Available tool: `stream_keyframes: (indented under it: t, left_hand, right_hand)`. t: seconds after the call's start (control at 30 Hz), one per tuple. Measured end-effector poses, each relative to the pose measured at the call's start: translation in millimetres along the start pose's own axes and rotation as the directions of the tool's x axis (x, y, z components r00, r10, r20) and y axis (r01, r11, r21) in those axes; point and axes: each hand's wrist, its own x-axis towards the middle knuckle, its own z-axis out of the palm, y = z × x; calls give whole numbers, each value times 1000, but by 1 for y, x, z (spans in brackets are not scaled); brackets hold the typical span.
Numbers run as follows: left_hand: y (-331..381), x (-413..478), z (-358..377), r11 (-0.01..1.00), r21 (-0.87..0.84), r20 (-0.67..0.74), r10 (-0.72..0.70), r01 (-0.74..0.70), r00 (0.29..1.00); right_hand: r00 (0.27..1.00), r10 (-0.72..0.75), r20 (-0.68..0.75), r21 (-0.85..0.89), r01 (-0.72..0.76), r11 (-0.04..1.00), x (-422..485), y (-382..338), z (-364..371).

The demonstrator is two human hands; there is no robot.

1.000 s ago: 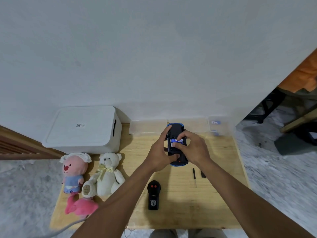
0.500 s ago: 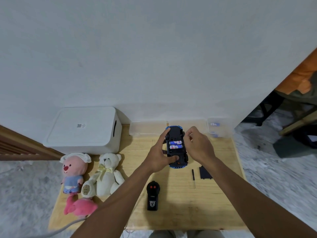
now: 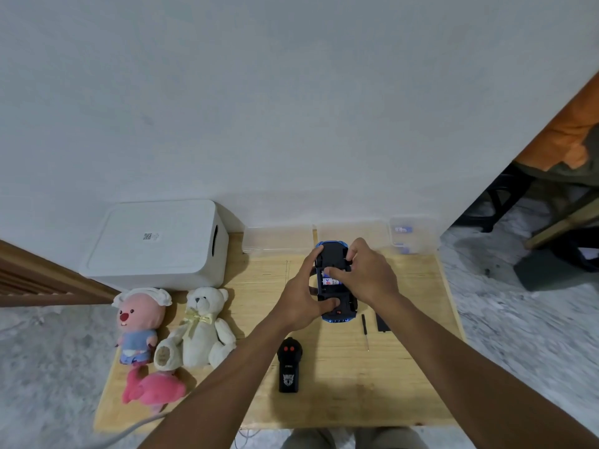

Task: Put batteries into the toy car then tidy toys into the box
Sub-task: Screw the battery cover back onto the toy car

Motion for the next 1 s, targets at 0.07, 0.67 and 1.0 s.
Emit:
stream_keyframes:
  t: [0.07, 0.67, 1.0]
  left_hand:
    - [1, 0, -1, 1000, 0, 6, 4, -4, 1000]
    - [-12, 4, -4, 998, -63, -28, -25, 23, 999]
    - [-10, 4, -4, 997, -81, -49, -23, 19, 999]
  right_hand:
    - [1000, -22, 2, -21, 22, 1000, -2, 0, 0]
    - [997, -79, 4, 430, 69, 900, -19, 9, -5]
    - [991, 61, -120, 528, 12, 849, -28, 5, -2]
